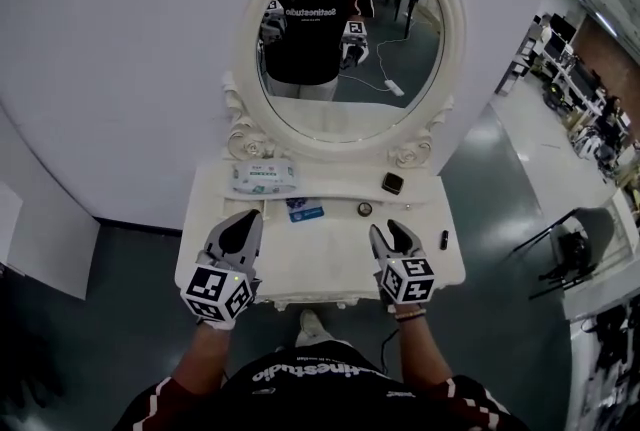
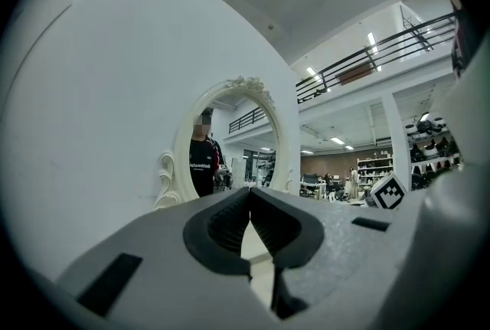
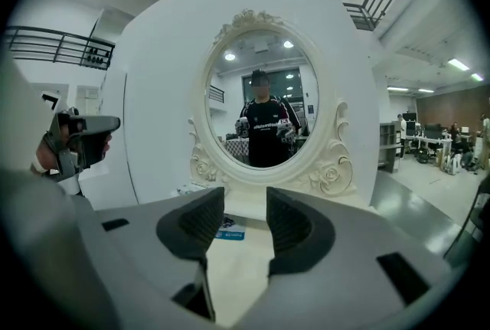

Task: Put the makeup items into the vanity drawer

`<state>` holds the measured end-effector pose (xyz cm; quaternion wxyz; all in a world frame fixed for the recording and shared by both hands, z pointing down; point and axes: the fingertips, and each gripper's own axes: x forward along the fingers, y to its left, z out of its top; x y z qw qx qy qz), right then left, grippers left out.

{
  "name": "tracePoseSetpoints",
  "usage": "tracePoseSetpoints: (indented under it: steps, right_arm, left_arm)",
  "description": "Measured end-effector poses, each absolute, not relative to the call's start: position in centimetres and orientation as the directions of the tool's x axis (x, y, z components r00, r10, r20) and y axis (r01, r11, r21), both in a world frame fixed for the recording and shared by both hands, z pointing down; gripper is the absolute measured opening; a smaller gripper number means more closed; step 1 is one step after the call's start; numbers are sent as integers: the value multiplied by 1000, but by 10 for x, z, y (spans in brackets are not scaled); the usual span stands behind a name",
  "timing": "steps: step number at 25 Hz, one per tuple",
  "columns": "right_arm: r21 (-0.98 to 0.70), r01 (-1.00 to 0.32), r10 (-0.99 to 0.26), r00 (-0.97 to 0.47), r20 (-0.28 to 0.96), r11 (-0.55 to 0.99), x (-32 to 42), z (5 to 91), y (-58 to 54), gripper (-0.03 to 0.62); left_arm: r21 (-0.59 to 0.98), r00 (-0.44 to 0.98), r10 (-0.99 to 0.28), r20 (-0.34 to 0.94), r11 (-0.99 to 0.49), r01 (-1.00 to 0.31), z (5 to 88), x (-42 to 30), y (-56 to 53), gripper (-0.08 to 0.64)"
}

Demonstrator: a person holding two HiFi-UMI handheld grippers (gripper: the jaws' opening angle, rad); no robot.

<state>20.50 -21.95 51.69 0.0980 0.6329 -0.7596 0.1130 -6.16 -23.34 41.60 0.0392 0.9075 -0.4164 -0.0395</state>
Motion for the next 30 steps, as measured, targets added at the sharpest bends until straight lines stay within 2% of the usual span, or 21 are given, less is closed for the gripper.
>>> tracePoseSetpoints:
  steps: [12,18,30]
  right_arm:
    - [-39,-985,-984,-171,57,169,184,417,-180,124]
    - [-13,-987,-987,-158,2,158,180,389,-169,110]
    - [-6,-994,-994,-108,-21,108,187,374,-161,7]
  left_arm:
    - [91,643,-761,-89,-649,-756,391,-85,-214,6]
    - [70,645,-756,-108,-654,-754,380,-86,-212,6]
    - [61,620,-776,-113,-629,-775,374,-95,-210,6]
